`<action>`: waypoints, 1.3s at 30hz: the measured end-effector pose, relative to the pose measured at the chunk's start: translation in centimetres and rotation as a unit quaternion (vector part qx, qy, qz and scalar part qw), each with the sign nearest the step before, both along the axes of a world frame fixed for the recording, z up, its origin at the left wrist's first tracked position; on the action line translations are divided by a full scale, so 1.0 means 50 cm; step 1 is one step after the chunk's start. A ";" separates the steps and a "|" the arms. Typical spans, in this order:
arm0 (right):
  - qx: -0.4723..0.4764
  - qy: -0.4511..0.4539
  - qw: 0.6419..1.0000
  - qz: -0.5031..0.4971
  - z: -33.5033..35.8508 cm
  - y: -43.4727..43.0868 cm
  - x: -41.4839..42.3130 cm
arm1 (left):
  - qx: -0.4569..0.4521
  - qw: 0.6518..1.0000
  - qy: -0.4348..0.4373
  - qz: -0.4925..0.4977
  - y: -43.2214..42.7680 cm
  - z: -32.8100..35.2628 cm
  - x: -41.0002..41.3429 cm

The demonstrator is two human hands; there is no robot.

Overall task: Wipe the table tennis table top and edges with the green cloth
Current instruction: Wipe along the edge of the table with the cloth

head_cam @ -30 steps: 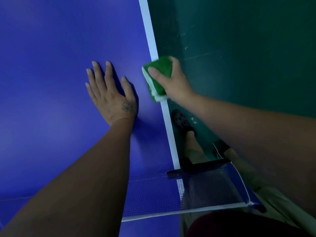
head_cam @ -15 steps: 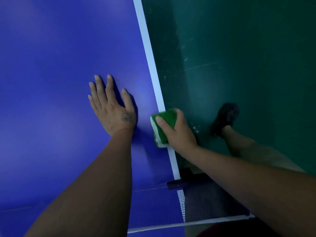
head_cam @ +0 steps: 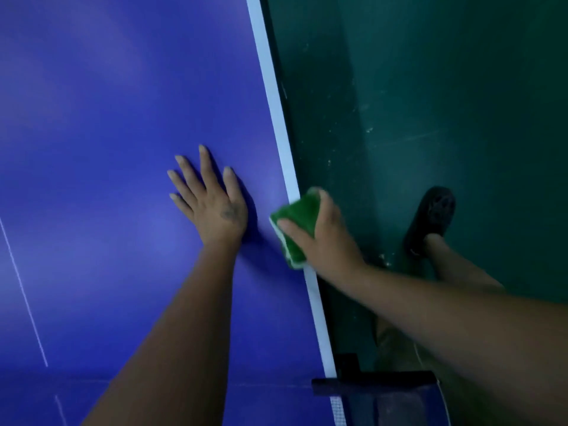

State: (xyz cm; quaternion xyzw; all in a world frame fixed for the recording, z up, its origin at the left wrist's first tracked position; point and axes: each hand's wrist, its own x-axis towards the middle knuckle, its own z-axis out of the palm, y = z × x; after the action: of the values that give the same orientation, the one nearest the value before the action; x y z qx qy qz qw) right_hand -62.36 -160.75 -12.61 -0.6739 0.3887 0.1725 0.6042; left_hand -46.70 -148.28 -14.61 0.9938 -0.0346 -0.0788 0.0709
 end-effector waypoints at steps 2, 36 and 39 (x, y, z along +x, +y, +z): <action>0.033 0.020 0.999 0.015 0.001 0.014 -0.053 | 0.000 1.000 0.003 0.013 -0.056 0.002 0.076; 0.040 0.038 0.998 -0.009 -0.013 -0.130 0.209 | -0.059 0.994 -0.084 0.046 -0.193 -0.001 0.197; 0.036 0.055 0.998 0.000 -0.013 -0.133 0.220 | -0.061 0.993 -0.088 0.044 -0.191 -0.005 0.199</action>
State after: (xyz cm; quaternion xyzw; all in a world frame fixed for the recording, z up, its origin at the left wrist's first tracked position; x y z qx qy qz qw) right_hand -51.35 -167.40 -13.27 -0.6413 0.4152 0.2231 0.6055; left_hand -36.74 -157.82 -14.85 0.9913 -0.0017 0.0140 0.1312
